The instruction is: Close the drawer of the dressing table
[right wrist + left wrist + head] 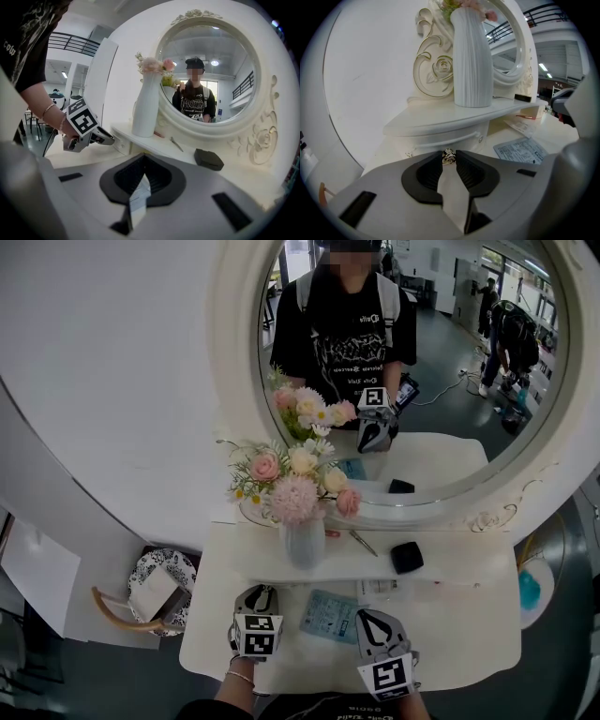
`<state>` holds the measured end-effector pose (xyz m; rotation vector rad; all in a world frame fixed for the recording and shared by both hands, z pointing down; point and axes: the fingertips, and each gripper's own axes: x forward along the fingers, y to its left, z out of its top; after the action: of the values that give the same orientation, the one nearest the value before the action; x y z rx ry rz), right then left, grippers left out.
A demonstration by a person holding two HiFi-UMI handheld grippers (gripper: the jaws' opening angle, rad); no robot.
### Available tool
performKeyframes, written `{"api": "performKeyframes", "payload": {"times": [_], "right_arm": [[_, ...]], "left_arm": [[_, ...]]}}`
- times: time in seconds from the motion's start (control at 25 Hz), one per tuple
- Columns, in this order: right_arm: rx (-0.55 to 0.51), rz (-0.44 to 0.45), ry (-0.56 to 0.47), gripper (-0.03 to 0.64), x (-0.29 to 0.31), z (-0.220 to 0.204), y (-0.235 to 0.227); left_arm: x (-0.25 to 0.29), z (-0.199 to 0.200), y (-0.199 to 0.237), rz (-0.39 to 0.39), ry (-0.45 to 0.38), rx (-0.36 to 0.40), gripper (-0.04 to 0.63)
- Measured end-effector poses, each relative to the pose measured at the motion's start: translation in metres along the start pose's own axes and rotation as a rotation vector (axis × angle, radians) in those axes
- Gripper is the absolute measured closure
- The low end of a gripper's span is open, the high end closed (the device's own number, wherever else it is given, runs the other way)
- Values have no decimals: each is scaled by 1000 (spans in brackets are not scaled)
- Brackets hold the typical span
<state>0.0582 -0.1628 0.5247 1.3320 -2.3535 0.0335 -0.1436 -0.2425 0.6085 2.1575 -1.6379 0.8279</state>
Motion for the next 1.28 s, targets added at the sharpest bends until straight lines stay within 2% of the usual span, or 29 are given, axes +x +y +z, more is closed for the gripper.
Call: {"api": "performKeyframes", "payload": {"times": [1.28], "right_arm": [[5, -7, 3, 606, 1, -2, -5]], "left_arm": [[6, 2, 2, 17, 2, -11, 495]]}}
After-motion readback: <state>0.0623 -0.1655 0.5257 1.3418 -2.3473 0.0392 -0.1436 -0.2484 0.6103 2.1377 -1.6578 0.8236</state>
